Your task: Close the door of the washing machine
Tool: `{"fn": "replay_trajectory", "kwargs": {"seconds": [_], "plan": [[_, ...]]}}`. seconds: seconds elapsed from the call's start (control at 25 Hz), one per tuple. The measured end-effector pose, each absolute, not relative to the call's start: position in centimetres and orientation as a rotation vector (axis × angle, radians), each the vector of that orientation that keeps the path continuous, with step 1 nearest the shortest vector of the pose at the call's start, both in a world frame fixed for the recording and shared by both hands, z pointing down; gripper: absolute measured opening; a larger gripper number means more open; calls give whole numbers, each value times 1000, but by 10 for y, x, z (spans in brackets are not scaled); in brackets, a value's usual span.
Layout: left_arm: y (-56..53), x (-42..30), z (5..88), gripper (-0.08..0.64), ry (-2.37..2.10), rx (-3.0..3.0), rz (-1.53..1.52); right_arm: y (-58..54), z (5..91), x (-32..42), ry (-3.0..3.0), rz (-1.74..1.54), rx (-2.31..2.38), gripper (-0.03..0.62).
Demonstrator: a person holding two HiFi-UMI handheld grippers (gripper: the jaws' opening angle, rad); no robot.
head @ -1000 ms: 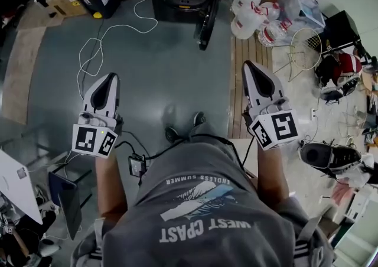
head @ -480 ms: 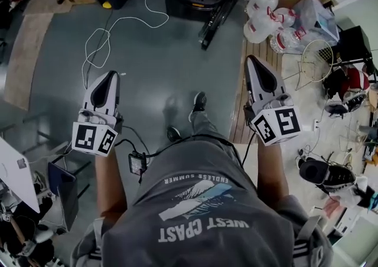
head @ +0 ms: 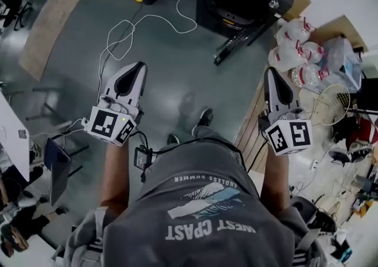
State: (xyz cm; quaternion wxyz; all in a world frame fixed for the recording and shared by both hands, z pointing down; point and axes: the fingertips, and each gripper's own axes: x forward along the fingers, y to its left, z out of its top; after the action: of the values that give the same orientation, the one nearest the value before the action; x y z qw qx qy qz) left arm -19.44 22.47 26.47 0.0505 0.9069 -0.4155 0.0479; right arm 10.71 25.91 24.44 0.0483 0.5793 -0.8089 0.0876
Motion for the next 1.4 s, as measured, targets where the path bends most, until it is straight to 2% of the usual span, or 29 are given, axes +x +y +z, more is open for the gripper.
{"fn": "replay_trajectory", "kwargs": {"seconds": [0.64,0.96,1.4], "plan": [[156,-145,266,28,-1404,2696,212,151,258,155,-2572,300,1618,29],[111,-135,285,28,-1301,2702,219,124,280,156,-2508,358,1648,29],[-9,-91,310,28,-944,2833,109,79,289,159,-2267,338,1807,29]]}}
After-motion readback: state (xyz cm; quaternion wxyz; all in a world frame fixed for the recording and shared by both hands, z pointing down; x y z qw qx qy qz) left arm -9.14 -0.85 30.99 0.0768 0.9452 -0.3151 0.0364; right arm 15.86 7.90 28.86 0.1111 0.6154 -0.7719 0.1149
